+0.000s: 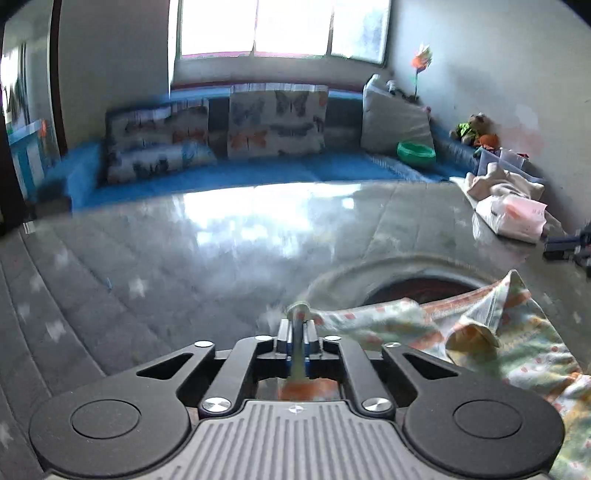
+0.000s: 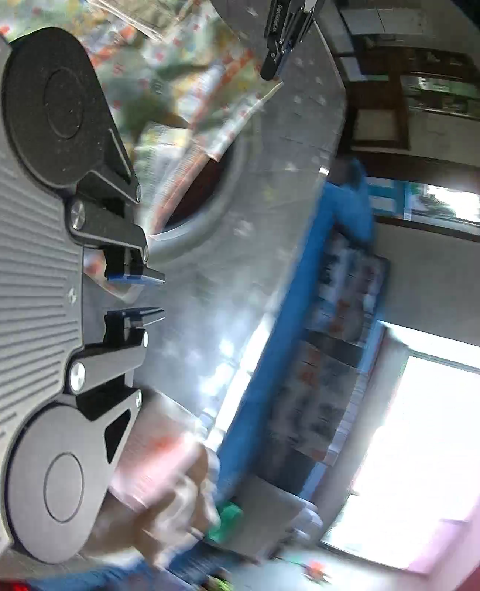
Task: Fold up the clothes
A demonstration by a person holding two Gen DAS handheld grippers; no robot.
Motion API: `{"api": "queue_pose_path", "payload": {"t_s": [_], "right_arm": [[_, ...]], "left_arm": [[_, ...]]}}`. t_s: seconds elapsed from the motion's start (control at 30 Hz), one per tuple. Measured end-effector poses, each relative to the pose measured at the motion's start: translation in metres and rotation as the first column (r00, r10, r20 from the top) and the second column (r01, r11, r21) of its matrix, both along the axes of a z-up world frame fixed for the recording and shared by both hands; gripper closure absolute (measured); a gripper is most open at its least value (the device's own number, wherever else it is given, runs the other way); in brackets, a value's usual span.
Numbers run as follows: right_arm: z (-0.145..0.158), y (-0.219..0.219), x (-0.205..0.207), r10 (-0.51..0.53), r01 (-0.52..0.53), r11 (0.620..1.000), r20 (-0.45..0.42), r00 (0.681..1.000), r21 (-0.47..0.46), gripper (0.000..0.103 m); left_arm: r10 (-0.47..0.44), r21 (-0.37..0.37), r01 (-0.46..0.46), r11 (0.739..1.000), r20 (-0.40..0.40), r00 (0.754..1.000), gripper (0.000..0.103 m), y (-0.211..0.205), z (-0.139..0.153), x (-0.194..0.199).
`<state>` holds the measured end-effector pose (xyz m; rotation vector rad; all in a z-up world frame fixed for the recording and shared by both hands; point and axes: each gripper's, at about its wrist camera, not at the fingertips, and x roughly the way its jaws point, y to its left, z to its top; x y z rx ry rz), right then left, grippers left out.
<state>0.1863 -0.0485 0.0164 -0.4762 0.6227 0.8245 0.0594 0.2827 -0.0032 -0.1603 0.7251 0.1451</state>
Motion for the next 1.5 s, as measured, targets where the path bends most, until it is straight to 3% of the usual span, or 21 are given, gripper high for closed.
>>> {"api": "queue_pose_path", "payload": {"t_s": [0.1, 0.2, 0.33, 0.47, 0.57, 0.7, 0.87, 1.23, 1.37, 1.5], "right_arm": [[-0.010, 0.003, -0.004, 0.061, -0.061, 0.998, -0.099, 0.993, 0.005, 0.091], [-0.019, 0.011, -0.013, 0.155, -0.152, 0.988, -0.203, 0.967, 0.027, 0.091], [-0.030, 0.033, -0.029, 0.278, -0.272, 0.960, -0.320, 0.906, 0.065, 0.091], [-0.036, 0.061, -0.039, 0.342, -0.343, 0.938, -0.329, 0.880, 0.058, 0.091], [-0.036, 0.077, -0.033, 0.339, -0.338, 0.940, -0.305, 0.890, 0.057, 0.091], [-0.030, 0.096, -0.014, 0.277, -0.269, 0.961, -0.230, 0.933, 0.068, 0.086], [-0.022, 0.105, 0.002, 0.228, -0.214, 0.973, -0.192, 0.955, 0.088, 0.080], [-0.030, 0.093, -0.017, 0.246, -0.247, 0.969, -0.237, 0.940, 0.027, 0.080], [-0.037, 0.106, -0.022, 0.253, -0.250, 0.967, -0.267, 0.930, 0.046, 0.073], [-0.030, 0.103, -0.032, 0.263, -0.255, 0.965, -0.279, 0.924, 0.064, 0.073]], "left_arm": [[0.020, 0.005, -0.020, 1.000, -0.010, 1.000, 0.076, 0.002, -0.002, 0.003], [0.019, 0.001, -0.019, 1.000, -0.013, 1.000, 0.075, 0.003, -0.002, 0.006], [0.015, 0.030, -0.014, 0.999, -0.037, 0.999, 0.075, -0.001, -0.007, 0.011], [0.049, 0.027, -0.048, 0.999, -0.040, 0.998, 0.073, 0.002, -0.008, 0.010], [0.074, 0.015, -0.073, 0.997, -0.034, 0.997, 0.067, 0.005, -0.005, 0.004], [0.078, 0.007, -0.078, 0.997, -0.012, 0.997, 0.062, 0.002, 0.007, -0.012], [0.000, -0.011, 0.000, 1.000, 0.006, 1.000, 0.061, -0.026, 0.021, -0.047], [-0.219, -0.075, 0.218, 0.973, -0.001, 0.976, 0.056, -0.122, 0.012, -0.113], [-0.227, -0.049, 0.226, 0.973, -0.018, 0.974, 0.056, -0.141, 0.004, -0.118], [-0.224, -0.022, 0.224, 0.974, -0.027, 0.974, 0.057, -0.148, -0.002, -0.116]]}}
